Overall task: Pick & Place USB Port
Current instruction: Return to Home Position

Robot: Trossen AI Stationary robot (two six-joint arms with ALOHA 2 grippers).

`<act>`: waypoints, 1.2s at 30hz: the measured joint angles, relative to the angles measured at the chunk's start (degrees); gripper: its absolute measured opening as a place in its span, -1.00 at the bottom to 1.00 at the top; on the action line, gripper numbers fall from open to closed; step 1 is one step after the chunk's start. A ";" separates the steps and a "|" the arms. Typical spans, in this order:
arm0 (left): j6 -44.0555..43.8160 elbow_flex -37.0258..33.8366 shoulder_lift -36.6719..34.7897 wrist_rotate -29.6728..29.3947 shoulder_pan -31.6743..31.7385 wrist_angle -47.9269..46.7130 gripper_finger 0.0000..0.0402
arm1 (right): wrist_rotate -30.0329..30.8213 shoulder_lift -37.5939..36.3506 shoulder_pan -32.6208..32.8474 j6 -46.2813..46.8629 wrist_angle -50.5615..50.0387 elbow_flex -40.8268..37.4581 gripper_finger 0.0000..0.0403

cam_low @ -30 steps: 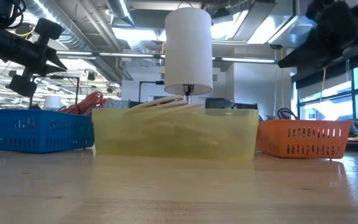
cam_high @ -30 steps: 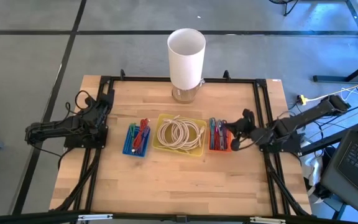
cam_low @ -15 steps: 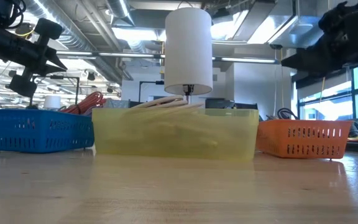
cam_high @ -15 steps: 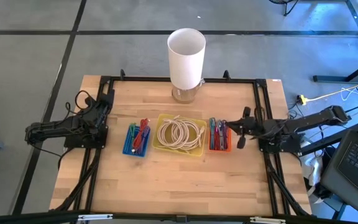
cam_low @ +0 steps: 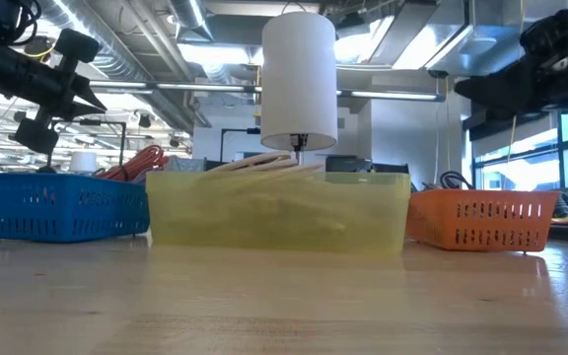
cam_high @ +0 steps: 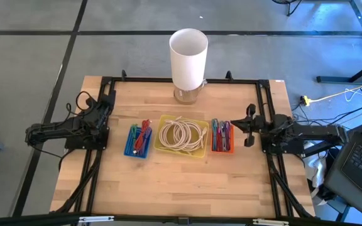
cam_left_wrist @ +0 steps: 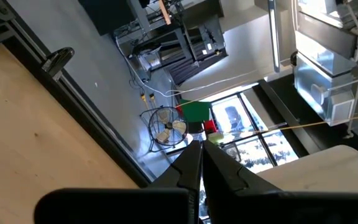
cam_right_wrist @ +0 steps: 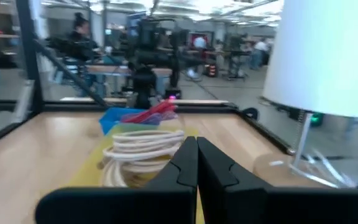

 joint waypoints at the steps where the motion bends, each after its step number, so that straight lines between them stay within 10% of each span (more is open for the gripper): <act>1: 0.00 0.00 0.00 0.00 0.02 0.00 -0.97 | -2.56 -1.55 -1.33 0.13 -1.72 0.00 -1.00; 7: 0.00 0.00 0.00 0.00 0.00 0.00 -0.97 | -9.74 -6.72 -6.43 4.34 -6.51 0.02 -1.00; 36: 0.00 -0.07 -0.02 0.00 -0.11 0.16 -0.97 | -6.44 -5.64 -6.45 -1.89 -7.17 0.02 -0.85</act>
